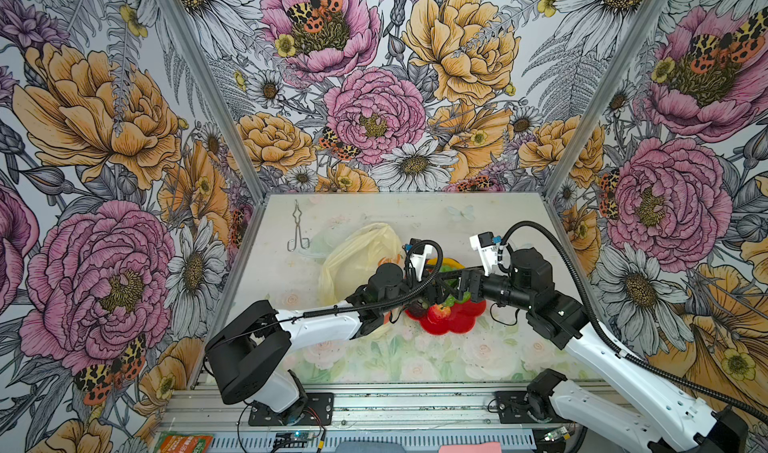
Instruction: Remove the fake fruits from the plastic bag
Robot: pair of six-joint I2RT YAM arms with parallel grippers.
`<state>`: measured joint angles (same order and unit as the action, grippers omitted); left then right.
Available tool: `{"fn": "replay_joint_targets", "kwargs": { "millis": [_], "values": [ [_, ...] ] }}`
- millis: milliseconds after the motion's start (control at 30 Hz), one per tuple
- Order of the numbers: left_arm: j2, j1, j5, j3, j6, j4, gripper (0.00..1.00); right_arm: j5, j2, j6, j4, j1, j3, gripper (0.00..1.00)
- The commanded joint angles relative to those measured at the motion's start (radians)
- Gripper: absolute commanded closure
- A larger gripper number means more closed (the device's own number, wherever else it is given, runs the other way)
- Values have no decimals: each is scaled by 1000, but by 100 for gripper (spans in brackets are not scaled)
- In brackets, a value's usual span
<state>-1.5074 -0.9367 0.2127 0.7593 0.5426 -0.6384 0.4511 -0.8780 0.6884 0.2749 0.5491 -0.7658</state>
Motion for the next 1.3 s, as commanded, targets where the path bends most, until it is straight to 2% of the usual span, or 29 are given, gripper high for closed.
{"fn": "replay_joint_targets", "kwargs": {
  "millis": [0, 33, 133, 300, 467, 733, 1000, 1167, 1267],
  "values": [
    [21, 0, 34, 56, -8, 36, 54, -41, 12, 1, -42, 3, 9, 1],
    [21, -2, 33, 60, -8, 56, 59, -52, 13, 0, -42, 3, 11, 1],
    [34, -3, 21, 54, -10, 89, 61, -85, 21, -9, -37, 2, 11, 1],
    [44, -11, 12, 77, -20, 153, 72, -125, -15, -26, -15, 5, -2, 0],
    [63, -19, 2, 100, 2, 182, 83, -226, -58, -52, 53, 19, -20, 1],
    [106, -20, 10, 117, 38, 173, 86, -306, -88, -59, 90, 38, -27, 1],
    [119, -30, 2, 103, 67, 174, 85, -536, -58, -77, 256, 17, -66, 0],
    [123, -43, 0, 114, 74, 154, 84, -511, -101, -87, 273, 21, -77, 1],
    [106, -45, 7, 124, 84, 159, 84, -526, -75, -88, 274, 16, -73, 0]
  ]
}}
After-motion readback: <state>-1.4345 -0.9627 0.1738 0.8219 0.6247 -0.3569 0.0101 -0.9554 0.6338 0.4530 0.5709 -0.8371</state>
